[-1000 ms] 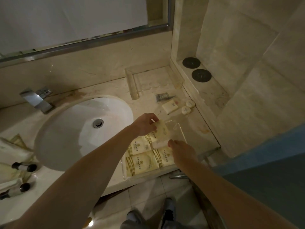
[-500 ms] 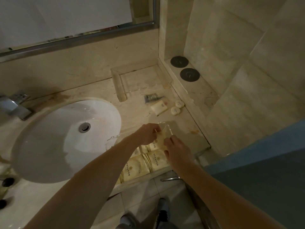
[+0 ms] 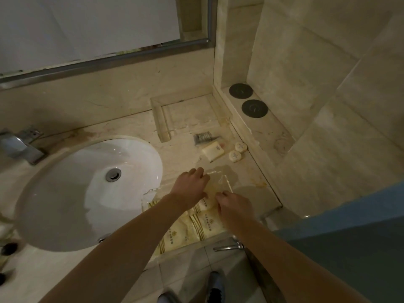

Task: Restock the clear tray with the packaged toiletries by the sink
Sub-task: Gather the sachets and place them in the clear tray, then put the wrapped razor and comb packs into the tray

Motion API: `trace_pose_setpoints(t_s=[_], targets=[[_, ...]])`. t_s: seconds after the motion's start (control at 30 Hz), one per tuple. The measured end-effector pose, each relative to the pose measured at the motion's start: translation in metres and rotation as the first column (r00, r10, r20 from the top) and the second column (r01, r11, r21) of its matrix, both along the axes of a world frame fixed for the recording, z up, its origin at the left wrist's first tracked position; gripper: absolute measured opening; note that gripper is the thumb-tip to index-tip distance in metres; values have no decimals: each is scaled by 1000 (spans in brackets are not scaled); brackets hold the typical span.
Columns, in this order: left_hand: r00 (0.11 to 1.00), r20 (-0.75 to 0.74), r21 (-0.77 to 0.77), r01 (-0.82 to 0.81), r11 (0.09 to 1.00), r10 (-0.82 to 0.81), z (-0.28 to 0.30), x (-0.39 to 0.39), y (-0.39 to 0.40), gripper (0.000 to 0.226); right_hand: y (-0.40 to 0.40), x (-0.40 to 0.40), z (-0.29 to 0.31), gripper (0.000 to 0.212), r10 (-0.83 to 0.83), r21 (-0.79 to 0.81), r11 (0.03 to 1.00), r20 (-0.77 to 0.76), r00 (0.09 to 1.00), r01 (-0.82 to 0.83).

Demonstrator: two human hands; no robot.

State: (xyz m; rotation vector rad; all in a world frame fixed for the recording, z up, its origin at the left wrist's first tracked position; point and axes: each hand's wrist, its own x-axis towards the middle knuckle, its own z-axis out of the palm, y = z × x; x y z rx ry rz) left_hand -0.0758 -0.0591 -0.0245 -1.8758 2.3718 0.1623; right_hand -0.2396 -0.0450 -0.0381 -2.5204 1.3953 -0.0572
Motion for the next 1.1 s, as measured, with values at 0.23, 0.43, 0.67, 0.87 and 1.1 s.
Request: trace_pose_setpoints(t_s=[0.23,0.43,0.67,0.87,1.1], targets=[[945,-230,-73,-255,964,233,17,22,-33,26,-37,4,11,10,-195,32,981,209,958,193],[891,-298,-27,-367,930,343,19,36,-74,31,-91,11,8,11,-334,64,942,235,913,328],[938,-228,-24,-272,962,260,-2,33,-123,51,-150,32,-2,28,-407,118,913,265,874,390],[984,-88,-63,-163,985,157,-27,32,-138,57,-171,50,-15,40,-421,107,907,195,886,408],[971,-124,-152,-223,963,205,-29,33,-142,49,-180,58,-13,49,-441,12,897,107,891,443]])
